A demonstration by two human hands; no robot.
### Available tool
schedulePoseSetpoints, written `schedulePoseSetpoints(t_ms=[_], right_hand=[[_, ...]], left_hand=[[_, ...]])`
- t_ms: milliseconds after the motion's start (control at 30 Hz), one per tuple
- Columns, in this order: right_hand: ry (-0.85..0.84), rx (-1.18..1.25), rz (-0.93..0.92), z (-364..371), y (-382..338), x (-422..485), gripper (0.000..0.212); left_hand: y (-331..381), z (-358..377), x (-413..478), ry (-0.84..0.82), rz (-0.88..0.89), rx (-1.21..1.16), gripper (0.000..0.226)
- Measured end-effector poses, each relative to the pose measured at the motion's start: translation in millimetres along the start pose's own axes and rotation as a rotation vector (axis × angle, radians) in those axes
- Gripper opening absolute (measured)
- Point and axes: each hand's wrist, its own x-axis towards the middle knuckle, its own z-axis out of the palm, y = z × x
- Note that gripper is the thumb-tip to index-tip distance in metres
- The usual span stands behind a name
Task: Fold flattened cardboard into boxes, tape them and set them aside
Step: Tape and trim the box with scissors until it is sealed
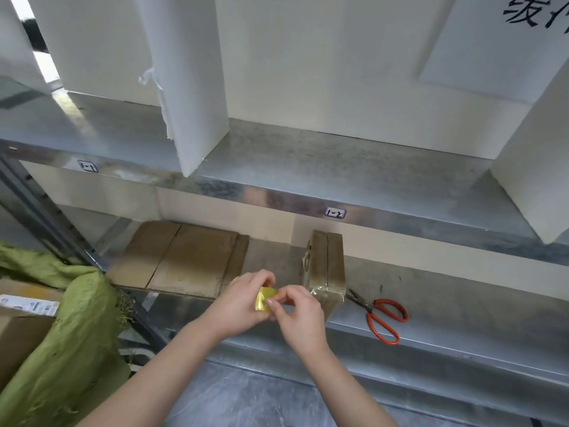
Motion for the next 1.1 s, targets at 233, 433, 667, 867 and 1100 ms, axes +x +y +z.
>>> schedulePoseSetpoints(t_ms=[233,433,667,867,1100], right_hand=[[-0.009,0.251,0.163,8,10,7,0.026],[-0.079,0.263,0.248,16,11,14,0.023],[0.047,0.124,0.13,23,12,14,0.018],[0.105,0.327,0.441,44,24,41,0.022],[0.07,0.328,0.561,81,30,38,0.017]], left_hand=[[-35,-4,-28,-0.131,-0.086,-0.284,0.067],[-53,-13,-16,-0.106,-0.036,-0.143,0.061],[-76,6,18,0.168,0.16,0.467,0.076],[-93,22,15,0.05,0.131,0.38,0.068],[-129,33,15,-0.001,0.105,0.469,0.069]])
